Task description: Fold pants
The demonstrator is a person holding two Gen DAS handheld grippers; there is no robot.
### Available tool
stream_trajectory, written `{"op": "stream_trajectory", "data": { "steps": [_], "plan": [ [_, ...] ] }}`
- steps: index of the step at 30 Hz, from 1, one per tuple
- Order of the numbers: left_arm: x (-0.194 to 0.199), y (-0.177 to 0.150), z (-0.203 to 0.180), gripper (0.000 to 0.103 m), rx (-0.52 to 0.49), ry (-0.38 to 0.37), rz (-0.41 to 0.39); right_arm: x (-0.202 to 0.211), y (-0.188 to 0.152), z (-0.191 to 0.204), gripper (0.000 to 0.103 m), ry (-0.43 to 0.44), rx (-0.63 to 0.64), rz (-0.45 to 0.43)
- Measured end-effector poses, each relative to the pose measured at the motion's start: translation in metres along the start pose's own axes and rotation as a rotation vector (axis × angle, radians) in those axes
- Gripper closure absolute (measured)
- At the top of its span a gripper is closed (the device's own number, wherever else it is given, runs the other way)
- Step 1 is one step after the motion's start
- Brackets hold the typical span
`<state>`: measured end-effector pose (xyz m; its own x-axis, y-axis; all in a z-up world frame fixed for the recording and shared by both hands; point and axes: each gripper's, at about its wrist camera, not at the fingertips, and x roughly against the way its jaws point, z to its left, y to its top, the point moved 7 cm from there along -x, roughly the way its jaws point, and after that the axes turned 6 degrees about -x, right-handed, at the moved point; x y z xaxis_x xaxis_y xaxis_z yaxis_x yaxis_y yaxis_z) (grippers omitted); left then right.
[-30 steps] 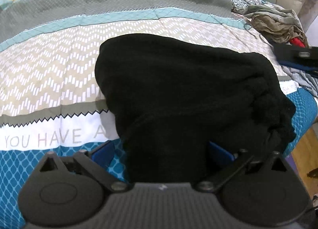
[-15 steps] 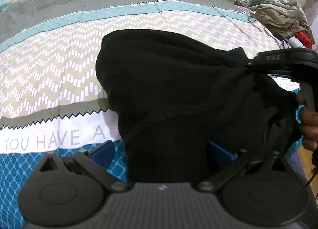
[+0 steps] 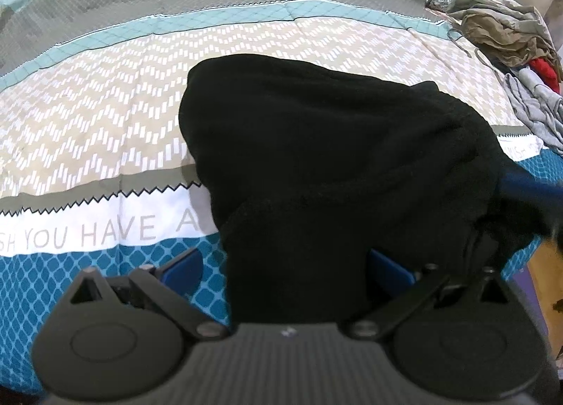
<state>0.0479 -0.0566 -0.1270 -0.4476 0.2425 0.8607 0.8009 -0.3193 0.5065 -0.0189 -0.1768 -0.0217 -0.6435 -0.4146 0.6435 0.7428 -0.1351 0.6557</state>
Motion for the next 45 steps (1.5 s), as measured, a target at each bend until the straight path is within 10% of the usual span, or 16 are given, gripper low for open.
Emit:
{"op": "stream_trajectory", "data": {
  "steps": [7,19,29,45],
  "plan": [
    [0.004,-0.005,0.001,0.0,0.002,0.008,0.002,-0.03,-0.031,-0.01,0.07,-0.058,0.009,0.17],
    [0.028,-0.017,0.015,0.0,0.076,-0.064,-0.05,-0.007,-0.021,-0.016,0.067,-0.008,-0.099,0.096],
    [0.049,-0.008,0.066,0.0,0.264,-0.165,-0.129,0.048,0.009,-0.102,0.019,-0.039,-0.403,-0.138],
    [0.011,0.001,0.032,0.0,0.167,-0.162,-0.015,-0.015,-0.021,-0.126,0.016,0.083,-0.533,0.074]
  ]
}}
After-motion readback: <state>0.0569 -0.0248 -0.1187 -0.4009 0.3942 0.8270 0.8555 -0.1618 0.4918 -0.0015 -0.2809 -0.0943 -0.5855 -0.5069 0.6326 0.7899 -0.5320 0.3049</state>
